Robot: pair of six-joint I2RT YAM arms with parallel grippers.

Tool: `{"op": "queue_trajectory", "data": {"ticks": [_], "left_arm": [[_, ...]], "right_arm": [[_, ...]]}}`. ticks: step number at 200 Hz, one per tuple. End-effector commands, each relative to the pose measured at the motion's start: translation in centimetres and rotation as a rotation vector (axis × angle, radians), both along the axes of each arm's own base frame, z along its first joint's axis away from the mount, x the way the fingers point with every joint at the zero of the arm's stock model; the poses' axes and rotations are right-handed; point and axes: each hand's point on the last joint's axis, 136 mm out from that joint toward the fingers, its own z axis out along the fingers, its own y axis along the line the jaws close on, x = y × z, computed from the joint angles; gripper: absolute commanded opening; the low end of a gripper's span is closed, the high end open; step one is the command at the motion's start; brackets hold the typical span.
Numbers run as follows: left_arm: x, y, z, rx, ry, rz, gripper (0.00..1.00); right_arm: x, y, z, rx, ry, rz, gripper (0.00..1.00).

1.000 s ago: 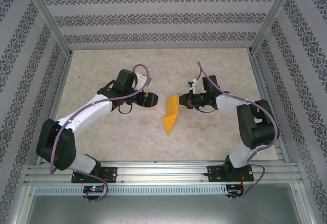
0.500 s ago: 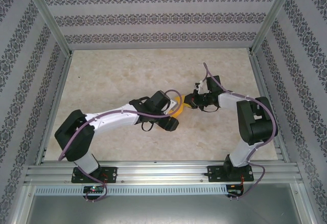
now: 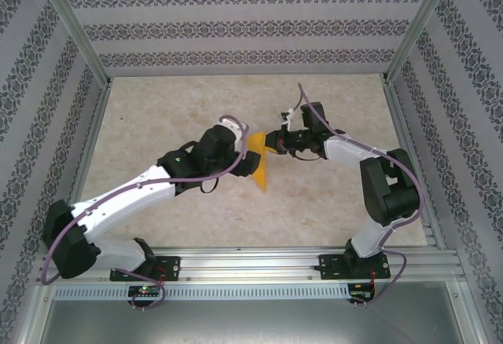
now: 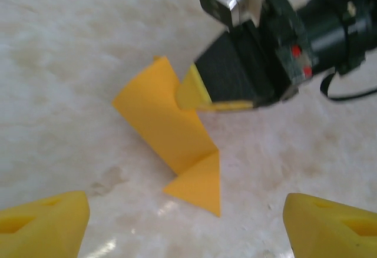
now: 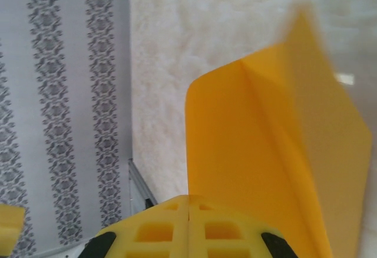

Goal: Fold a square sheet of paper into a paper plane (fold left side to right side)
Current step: Fold the wing for the fifth time at the center of the table.

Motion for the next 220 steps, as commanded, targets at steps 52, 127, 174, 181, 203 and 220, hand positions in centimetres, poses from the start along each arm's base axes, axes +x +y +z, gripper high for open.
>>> {"op": "queue_trajectory", "data": {"ticks": [52, 127, 174, 181, 203, 220], "left_arm": [[0.7, 6.1, -1.2, 0.055, -0.034, 0.23, 0.91], [-0.2, 2.5, -5.3, 0.075, 0.073, 0.046, 0.9], [-2.9, -1.7, -9.1, 0.148, 0.131, -0.132, 0.83], [-3.1, -2.0, -10.0, 0.173, 0.145, -0.135, 0.82], [-3.5, -2.8, -12.6, 0.27, 0.183, -0.124, 0.82], [-3.2, -3.0, -14.3, 0.344, 0.205, -0.091, 0.81]], "right_arm": [[1.1, 2.9, -3.4, 0.076, 0.048, 0.023, 0.0], [-0.7, -1.4, -7.7, -0.004, 0.118, -0.026, 0.0], [-0.8, -1.7, -7.7, -0.018, 0.153, -0.063, 0.0], [-0.8, -1.7, -7.6, -0.021, 0.154, -0.064, 0.0], [-0.8, -1.7, -7.5, -0.025, 0.158, -0.067, 0.0], [-0.8, -1.7, -7.5, -0.026, 0.163, -0.067, 0.0]]}}
